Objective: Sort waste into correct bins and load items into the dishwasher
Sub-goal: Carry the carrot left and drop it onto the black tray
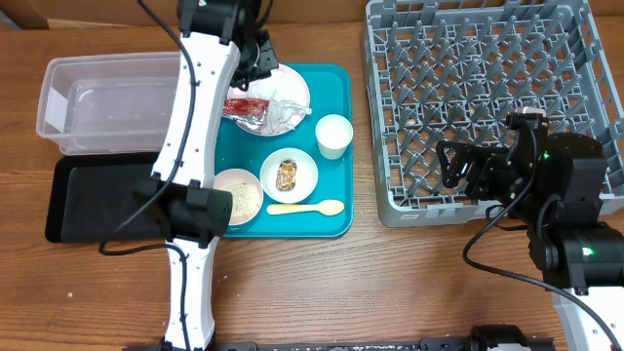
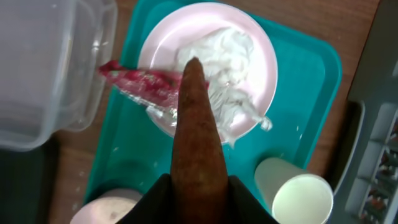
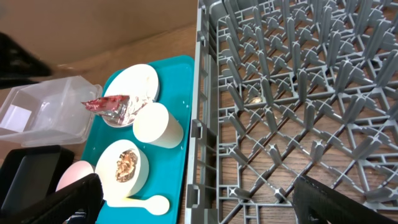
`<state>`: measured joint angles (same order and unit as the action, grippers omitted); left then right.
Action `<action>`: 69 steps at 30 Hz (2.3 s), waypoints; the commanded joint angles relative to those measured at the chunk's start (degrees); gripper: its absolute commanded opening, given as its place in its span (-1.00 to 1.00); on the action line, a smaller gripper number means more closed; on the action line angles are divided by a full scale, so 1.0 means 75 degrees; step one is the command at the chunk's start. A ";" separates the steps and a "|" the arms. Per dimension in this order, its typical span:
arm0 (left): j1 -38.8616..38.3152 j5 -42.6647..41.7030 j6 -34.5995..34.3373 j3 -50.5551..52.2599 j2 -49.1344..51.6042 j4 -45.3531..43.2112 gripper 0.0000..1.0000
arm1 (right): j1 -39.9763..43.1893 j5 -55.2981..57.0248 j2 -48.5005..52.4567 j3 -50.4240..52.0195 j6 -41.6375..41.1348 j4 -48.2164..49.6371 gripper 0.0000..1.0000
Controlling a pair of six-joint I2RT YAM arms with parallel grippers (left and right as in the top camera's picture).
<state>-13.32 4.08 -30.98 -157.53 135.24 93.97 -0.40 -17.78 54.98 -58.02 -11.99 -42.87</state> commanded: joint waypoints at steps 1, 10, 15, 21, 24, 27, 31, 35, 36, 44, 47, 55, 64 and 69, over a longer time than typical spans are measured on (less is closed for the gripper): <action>0.0189 0.0431 0.0428 -0.0965 -0.0006 0.0379 -0.56 | 0.0020 -0.0044 -0.0020 -0.0224 -0.0006 0.0082 1.00; 0.0338 0.0023 0.1017 -0.1122 -0.1227 0.0379 -0.57 | 0.0020 -0.0047 -0.0020 -0.0224 -0.0006 0.0055 1.00; 0.0338 0.0050 0.1227 -0.0702 -0.2264 0.0379 -0.69 | 0.0020 -0.0047 -0.0020 -0.0224 -0.0009 0.0017 1.00; 0.0463 0.0545 0.1212 0.0868 -0.3821 0.0379 -0.74 | 0.0020 -0.0047 -0.0020 -0.0224 -0.0009 0.0020 1.00; 0.0656 0.0734 0.1049 0.1827 -0.4555 0.0379 -0.74 | 0.0020 -0.0044 -0.0020 -0.0224 -0.0003 0.0038 1.00; 0.0976 0.0740 0.0801 0.2771 -0.5179 0.0379 -0.74 | 0.0020 -0.0041 -0.0020 -0.0224 -0.0003 -0.0006 1.00; 0.1667 0.0743 0.0527 0.3972 -0.5744 0.0379 -0.75 | 0.0020 -0.0044 -0.0020 -0.0224 -0.0003 -0.0067 1.00; 0.2567 0.0749 0.0224 0.5112 -0.5974 0.0376 -0.79 | 0.0020 -0.0044 -0.0020 -0.0224 -0.0006 -0.0070 1.00; 0.2780 0.0778 0.0114 0.5380 -0.5971 0.0370 -0.79 | 0.0020 -0.0044 -0.0020 -0.0224 -0.0006 -0.0073 1.00; 0.3829 0.1096 -0.0516 0.7944 -0.5945 -0.0781 -0.75 | 0.0020 -0.0044 -0.0020 -0.0224 -0.0006 -0.0067 1.00; 0.3861 0.1154 -0.0618 0.8935 -0.5945 -0.1638 -0.75 | 0.0020 -0.0044 -0.0020 -0.0224 -0.0006 -0.0070 1.00; 0.4060 0.1763 -0.1536 1.1438 -0.5945 -0.4173 -0.67 | 0.0020 -0.0044 -0.0020 -0.0224 -0.0006 -0.0079 1.00; 0.4103 0.1737 -0.1609 1.3330 -0.5945 -0.6953 -0.57 | 0.0020 -0.0044 -0.0020 -0.0224 -0.0006 -0.0082 1.00; 0.4103 0.1737 -0.1676 1.3656 -0.5945 -0.7277 -0.07 | 0.0020 -0.0044 -0.0020 -0.0224 -0.0006 -0.0085 1.00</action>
<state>17.26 15.75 -42.33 -56.14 91.39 39.83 -0.40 -17.78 54.98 -58.06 -11.97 -43.57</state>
